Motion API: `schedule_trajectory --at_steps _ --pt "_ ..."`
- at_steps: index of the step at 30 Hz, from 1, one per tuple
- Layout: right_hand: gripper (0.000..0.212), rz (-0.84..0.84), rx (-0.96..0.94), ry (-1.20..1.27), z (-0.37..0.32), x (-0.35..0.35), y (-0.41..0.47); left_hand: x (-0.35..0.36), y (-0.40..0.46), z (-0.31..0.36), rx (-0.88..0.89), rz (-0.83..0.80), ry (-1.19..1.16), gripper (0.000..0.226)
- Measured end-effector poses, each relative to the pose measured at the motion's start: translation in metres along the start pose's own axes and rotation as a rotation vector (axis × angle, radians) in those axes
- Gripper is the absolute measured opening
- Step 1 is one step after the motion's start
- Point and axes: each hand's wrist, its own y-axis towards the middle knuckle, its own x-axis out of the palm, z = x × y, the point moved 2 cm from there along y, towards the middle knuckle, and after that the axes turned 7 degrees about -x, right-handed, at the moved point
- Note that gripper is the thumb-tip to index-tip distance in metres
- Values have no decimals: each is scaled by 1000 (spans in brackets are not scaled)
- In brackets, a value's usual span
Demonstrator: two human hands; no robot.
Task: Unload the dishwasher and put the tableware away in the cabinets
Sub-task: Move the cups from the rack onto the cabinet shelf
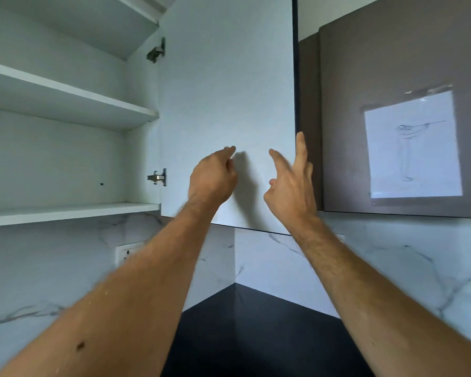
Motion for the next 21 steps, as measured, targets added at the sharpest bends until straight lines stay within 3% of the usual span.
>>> schedule_trajectory --at_steps 3,8,11,15,21 --pt "74 -47 49 -46 22 8 3 23 2 2 154 -103 126 56" --pt "78 -116 42 -111 52 22 6 56 6 -7 272 -208 146 68" --pt "73 -137 -27 -231 67 35 2 72 11 -12 304 -217 106 68" --pt "75 -308 -33 -422 86 55 -13 89 13 -17 316 -233 35 69" --pt "79 -489 8 -480 102 61 -23 115 13 -20 332 -259 -35 69"
